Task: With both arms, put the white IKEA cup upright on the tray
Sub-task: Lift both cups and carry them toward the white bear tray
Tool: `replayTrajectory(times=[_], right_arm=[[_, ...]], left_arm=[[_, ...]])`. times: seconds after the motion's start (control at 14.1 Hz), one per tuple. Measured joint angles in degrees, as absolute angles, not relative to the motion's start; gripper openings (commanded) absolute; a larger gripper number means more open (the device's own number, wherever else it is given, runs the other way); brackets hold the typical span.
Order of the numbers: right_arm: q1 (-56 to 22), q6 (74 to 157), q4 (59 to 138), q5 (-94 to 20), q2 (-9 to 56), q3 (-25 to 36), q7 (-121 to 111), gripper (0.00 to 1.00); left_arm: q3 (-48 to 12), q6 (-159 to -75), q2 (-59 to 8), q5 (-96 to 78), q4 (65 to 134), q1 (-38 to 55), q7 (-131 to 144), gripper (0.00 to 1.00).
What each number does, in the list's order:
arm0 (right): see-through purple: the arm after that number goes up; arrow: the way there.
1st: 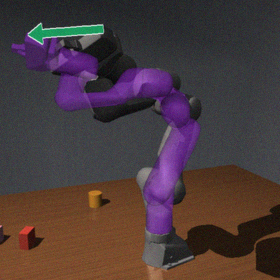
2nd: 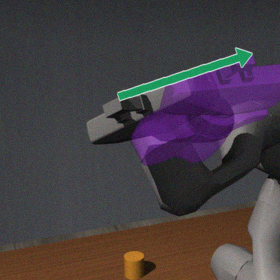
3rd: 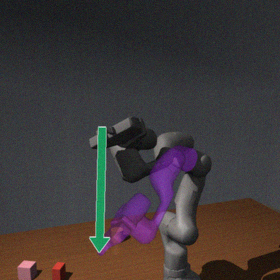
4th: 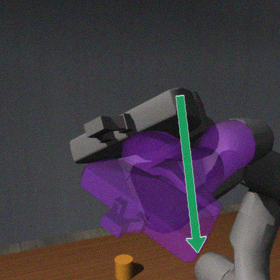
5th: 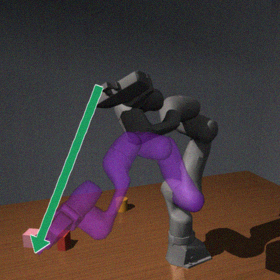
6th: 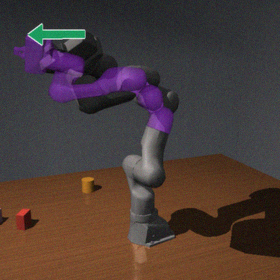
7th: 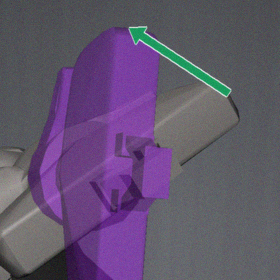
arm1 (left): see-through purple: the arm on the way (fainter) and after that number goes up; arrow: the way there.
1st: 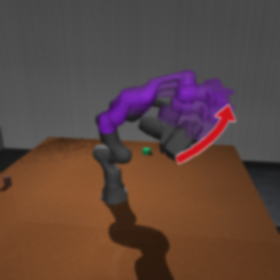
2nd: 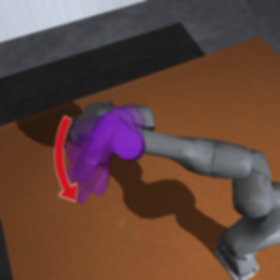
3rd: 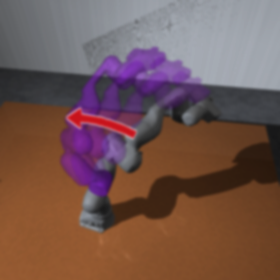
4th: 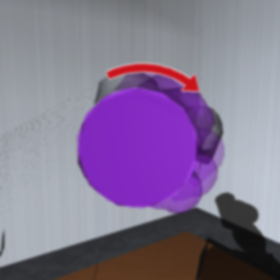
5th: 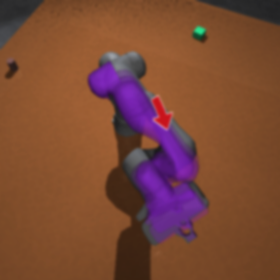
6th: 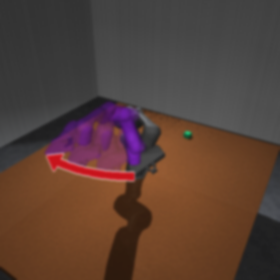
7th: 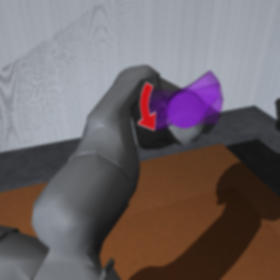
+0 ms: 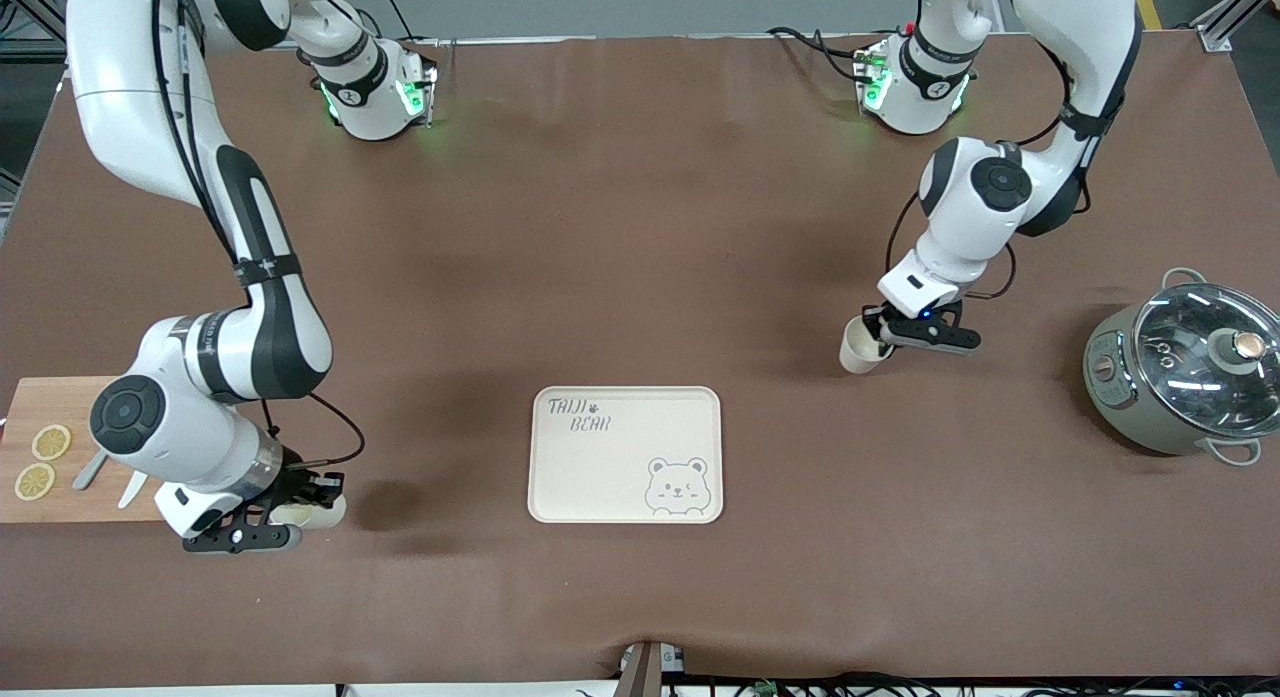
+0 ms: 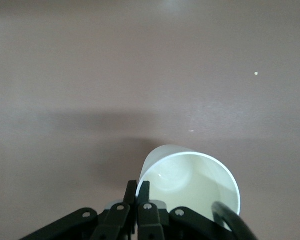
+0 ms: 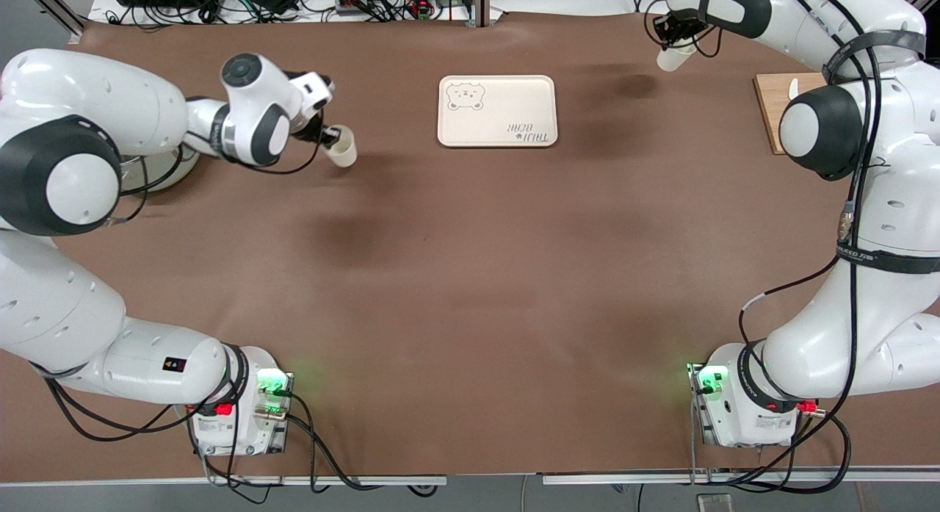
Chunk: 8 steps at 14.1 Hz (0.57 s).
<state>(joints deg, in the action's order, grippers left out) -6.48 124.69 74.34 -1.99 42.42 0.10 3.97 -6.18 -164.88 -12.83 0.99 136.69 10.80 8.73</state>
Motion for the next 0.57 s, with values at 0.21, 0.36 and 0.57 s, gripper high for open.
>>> replayTrajectory(times=[0.21, 0.36, 0.57], right_arm=[[-8.1, 124.5, 73.7, -2.0, 42.4, 0.0, 7.0, 0.0], [-8.9, 124.5, 73.4, -2.0, 42.4, -0.1, 8.8, 0.0], [-10.2, 124.5, 73.1, -2.2, 42.4, -0.2, 11.3, 0.0]], left_arm=[[-6.3, -153.9, -16.6, 1.0, 125.4, 15.4, 18.3, 0.0], [-6.4, -146.5, -21.1, 1.0, 115.3, 19.0, 24.8, 0.0], [-6.3, -140.5, -29.3, 3.3, 102.3, 24.2, 34.9, 0.0]])
